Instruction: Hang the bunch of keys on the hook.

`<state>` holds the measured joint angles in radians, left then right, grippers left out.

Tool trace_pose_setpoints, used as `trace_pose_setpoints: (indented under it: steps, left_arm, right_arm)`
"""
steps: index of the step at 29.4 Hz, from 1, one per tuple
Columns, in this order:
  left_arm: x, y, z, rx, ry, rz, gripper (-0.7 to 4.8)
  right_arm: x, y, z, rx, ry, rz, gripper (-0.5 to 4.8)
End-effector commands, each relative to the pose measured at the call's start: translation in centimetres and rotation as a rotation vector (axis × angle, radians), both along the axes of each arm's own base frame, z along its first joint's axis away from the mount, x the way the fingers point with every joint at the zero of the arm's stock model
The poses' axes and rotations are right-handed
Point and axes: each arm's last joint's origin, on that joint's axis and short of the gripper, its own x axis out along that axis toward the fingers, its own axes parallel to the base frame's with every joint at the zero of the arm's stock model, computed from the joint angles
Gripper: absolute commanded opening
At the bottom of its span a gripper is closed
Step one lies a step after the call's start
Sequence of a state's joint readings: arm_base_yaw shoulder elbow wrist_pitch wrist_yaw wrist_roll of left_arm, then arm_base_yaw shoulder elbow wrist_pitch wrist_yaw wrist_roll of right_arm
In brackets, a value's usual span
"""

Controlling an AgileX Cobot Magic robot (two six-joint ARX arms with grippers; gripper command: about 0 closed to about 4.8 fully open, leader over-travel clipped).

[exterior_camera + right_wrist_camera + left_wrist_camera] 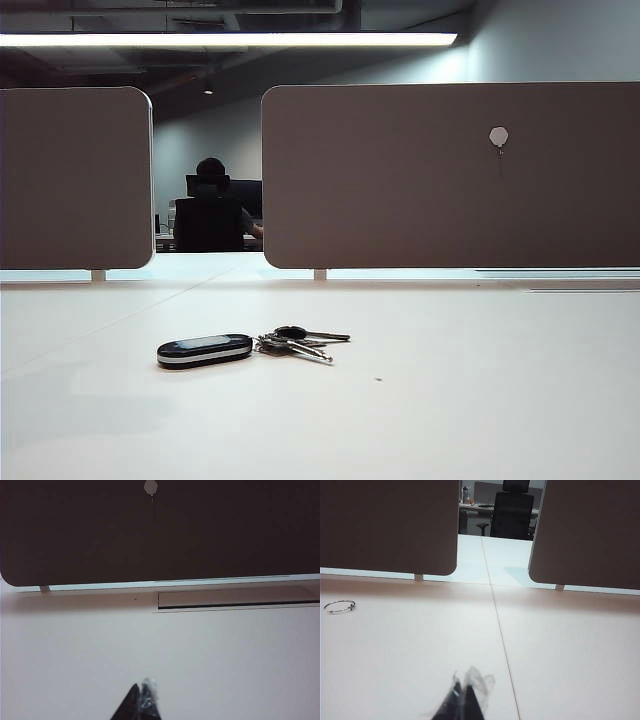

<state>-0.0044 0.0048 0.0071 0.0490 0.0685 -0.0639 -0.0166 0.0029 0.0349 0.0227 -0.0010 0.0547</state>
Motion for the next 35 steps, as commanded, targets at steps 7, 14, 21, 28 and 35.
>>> trace_pose_setpoints:
  steps: [7,14,21,28,35]
  left_arm:
    - [0.0,0.0,0.1,0.004,-0.012,0.003,-0.04]
    - [-0.1,-0.1,0.4,-0.014,-0.02,-0.017,4.79]
    - [-0.7,-0.6,2.7,-0.117,-0.068,-0.175,4.79]
    - [-1.1,-1.7,5.8,-0.12,-0.084,-0.321,4.79]
    - [0.9,-3.2,7.7,-0.024,0.024,-0.414,4.79]
  right_arm:
    - [0.0,0.0,0.0,0.002,0.015,0.002,-0.01]
    - [-0.2,0.2,0.7,0.0,-0.008,0.066,3.85]
    - [-1.0,0.7,3.7,-0.058,-0.086,0.233,4.19]
    - [0.3,1.9,6.9,-0.233,-0.043,0.362,4.2]
    - [4.4,5.1,9.5,-0.341,0.09,0.509,4.23]
